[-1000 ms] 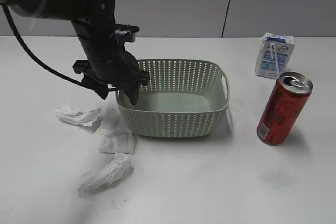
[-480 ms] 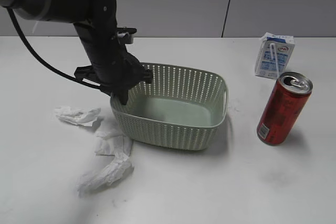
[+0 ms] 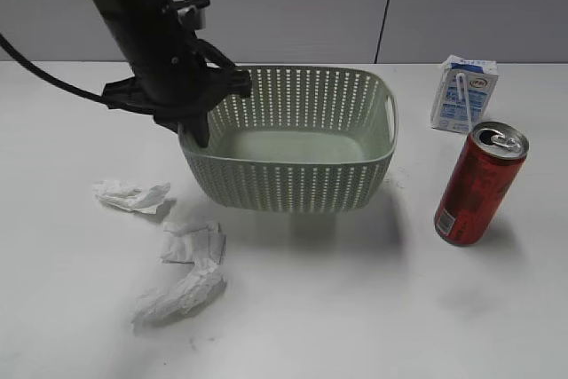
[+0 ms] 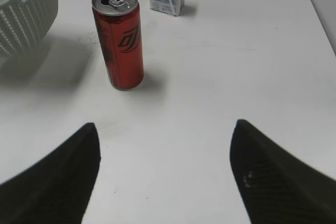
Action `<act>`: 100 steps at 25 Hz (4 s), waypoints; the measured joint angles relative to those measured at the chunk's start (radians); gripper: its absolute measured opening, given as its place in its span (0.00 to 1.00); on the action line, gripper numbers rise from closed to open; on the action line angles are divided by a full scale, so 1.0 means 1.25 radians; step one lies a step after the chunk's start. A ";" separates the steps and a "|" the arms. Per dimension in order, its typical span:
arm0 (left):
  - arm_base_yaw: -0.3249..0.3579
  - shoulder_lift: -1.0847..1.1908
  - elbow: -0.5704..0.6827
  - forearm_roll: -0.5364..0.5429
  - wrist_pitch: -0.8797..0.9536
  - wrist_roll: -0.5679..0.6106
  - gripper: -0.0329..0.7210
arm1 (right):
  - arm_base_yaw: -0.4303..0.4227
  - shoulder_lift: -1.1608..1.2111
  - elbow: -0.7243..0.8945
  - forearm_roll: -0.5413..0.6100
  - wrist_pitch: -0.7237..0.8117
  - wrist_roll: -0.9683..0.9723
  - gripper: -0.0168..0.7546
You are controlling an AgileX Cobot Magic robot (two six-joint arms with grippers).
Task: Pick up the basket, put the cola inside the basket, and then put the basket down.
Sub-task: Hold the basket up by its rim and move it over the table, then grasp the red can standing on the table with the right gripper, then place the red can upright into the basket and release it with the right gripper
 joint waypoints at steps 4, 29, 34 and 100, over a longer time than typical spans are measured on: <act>0.000 -0.016 0.053 0.000 -0.009 -0.024 0.04 | 0.000 0.116 -0.069 0.017 0.002 0.000 0.78; -0.018 -0.041 0.112 0.031 -0.079 -0.030 0.04 | 0.099 1.028 -0.532 0.099 0.001 -0.030 0.87; -0.018 -0.040 0.112 0.032 -0.080 -0.028 0.04 | 0.111 1.114 -0.559 0.034 -0.033 0.022 0.90; -0.018 -0.040 0.112 0.025 -0.102 -0.025 0.04 | 0.405 1.244 -0.933 0.056 0.159 0.024 0.68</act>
